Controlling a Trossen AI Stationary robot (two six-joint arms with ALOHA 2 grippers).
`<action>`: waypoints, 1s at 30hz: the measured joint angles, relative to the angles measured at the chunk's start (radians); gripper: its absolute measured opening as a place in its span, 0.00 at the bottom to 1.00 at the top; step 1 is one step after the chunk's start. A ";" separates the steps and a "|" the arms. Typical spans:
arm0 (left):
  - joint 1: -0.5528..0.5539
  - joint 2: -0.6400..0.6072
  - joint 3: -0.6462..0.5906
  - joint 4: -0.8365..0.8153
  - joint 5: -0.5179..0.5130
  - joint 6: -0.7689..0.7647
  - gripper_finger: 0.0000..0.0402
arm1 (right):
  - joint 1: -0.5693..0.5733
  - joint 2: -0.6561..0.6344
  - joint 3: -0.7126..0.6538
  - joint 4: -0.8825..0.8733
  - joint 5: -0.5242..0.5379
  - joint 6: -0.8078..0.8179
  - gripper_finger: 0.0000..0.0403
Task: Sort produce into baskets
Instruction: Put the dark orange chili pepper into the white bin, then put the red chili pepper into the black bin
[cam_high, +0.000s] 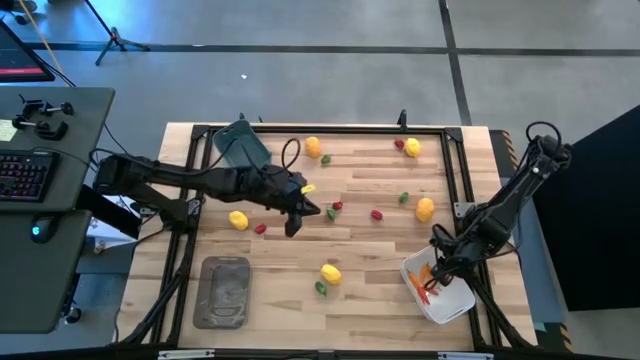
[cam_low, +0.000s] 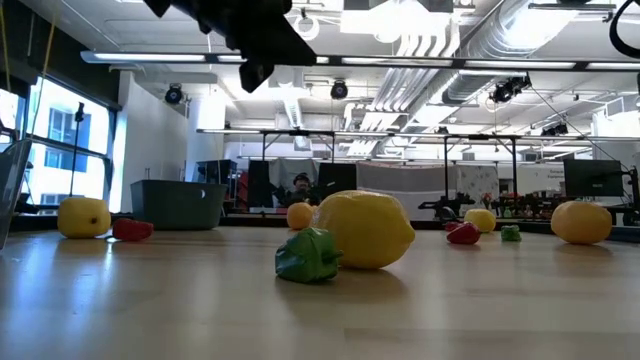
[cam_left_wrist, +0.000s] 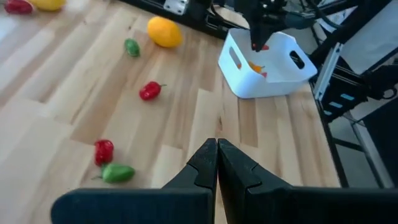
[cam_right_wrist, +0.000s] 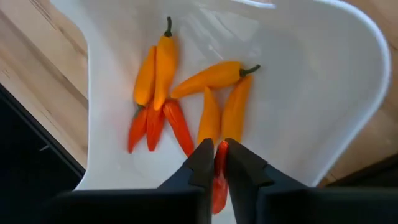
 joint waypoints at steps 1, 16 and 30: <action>-0.007 0.000 0.000 -0.008 0.000 -0.009 0.00 | 0.000 0.004 0.000 0.004 0.000 -0.007 0.11; -0.096 -0.064 -0.001 -0.306 -0.051 -0.202 0.00 | -0.004 0.005 0.077 0.008 -0.006 -0.187 0.44; -0.071 -0.214 -0.001 -0.722 0.024 -0.177 0.00 | -0.107 0.007 0.117 0.044 0.182 -0.228 0.44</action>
